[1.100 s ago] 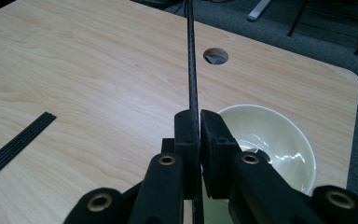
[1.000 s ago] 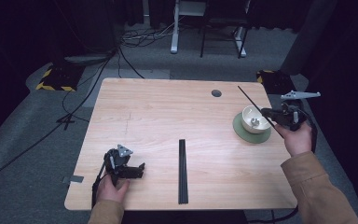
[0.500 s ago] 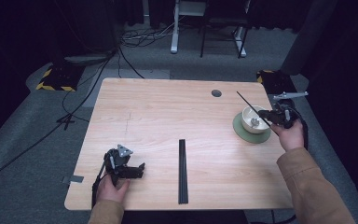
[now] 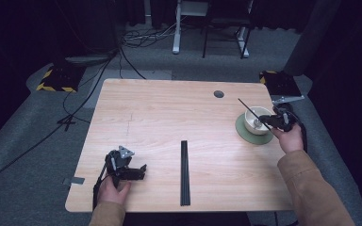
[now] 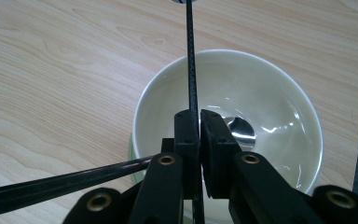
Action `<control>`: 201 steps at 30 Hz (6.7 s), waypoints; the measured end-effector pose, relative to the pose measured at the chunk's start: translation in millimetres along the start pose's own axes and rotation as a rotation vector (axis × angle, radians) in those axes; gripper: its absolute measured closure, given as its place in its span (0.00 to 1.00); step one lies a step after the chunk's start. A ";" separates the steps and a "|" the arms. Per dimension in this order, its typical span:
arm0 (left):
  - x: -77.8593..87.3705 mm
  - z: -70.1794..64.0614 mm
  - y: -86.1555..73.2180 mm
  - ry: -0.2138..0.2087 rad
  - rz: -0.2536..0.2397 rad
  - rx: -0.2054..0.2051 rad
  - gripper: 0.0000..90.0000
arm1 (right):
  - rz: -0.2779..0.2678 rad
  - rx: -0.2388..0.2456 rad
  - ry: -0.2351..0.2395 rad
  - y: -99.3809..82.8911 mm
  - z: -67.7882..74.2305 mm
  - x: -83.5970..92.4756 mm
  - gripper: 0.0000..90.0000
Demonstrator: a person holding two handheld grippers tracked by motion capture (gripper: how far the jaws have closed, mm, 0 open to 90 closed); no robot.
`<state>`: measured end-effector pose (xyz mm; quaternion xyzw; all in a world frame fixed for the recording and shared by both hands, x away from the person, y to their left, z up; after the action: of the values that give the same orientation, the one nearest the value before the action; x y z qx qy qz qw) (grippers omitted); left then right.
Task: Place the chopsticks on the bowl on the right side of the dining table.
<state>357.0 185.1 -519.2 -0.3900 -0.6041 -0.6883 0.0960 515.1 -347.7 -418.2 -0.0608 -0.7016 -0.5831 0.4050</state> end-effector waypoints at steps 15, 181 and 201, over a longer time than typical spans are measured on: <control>0.0 0.1 0.0 -0.001 0.000 0.000 0.01 | -0.043 -0.010 -0.006 0.2 -1.3 -1.6 0.76; -2.8 0.6 3.1 0.010 0.007 -0.008 0.00 | -0.092 0.129 0.191 -89.0 218.8 -19.1 0.95; -2.6 0.5 2.9 0.012 0.005 -0.006 0.00 | -0.167 0.094 0.236 -62.3 190.8 20.0 0.95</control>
<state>360.7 183.9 -518.7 -0.3879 -0.6004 -0.6921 0.1003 372.1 -209.4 -451.8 0.0858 -0.6781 -0.5846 0.4371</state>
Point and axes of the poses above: each handheld gripper's, and its own axes: x roughly backward along the jaws, y roughly out of its top, z roughly to its left, the point moved 2 cm from there along -x, roughly forward along the jaws, and after that the axes turned 8 degrees about -z, right-handed, at the moved point
